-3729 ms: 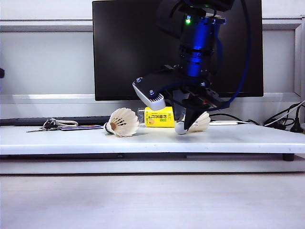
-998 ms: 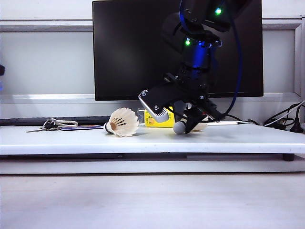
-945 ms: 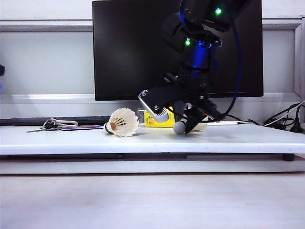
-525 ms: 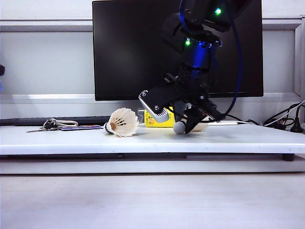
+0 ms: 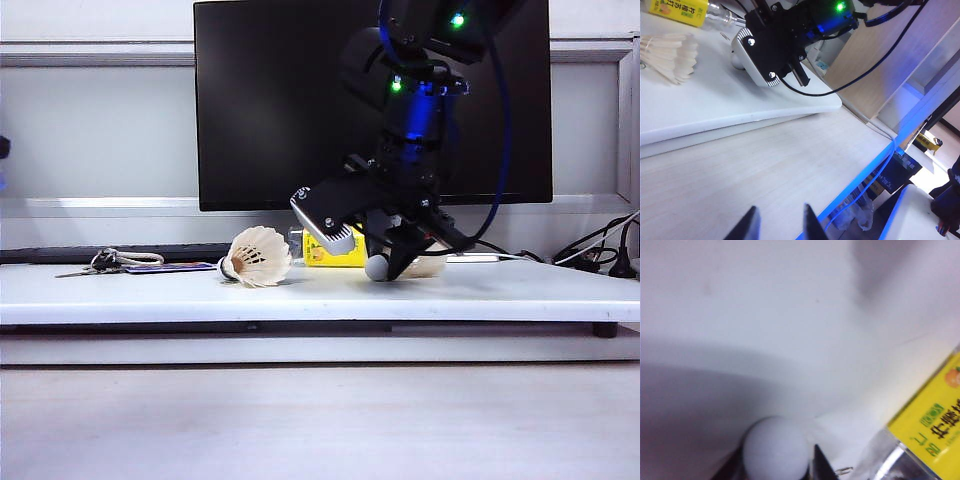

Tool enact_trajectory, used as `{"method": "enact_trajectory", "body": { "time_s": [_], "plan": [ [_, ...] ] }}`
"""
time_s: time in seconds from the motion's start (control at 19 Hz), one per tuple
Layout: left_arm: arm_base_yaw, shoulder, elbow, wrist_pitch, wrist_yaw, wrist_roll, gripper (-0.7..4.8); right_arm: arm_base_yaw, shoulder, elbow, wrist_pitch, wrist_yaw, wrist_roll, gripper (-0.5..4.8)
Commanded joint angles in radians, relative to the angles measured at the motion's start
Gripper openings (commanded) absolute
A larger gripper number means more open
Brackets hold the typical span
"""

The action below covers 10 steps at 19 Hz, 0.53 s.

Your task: Stack the badminton balls on the table vertically.

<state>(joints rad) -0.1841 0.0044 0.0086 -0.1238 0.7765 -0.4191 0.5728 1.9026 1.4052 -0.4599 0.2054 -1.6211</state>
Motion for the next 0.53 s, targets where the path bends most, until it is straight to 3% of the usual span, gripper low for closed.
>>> {"method": "enact_trajectory", "body": {
  "time_s": [0.05,0.26,0.53],
  "plan": [
    [0.000,-0.003,-0.003,-0.019,0.006,0.004,1.22,0.001,0.007,-0.009,-0.068,-0.025,0.020,1.65],
    [0.000,-0.003,-0.003,-0.019,0.006,0.004,1.22,0.001,0.006,-0.005,-0.062,-0.024,0.044,1.53],
    [0.000,-0.003,-0.003,-0.019,0.006,0.004,1.22,0.001,0.005,0.081,-0.022,-0.117,0.332,1.48]
  ]
}}
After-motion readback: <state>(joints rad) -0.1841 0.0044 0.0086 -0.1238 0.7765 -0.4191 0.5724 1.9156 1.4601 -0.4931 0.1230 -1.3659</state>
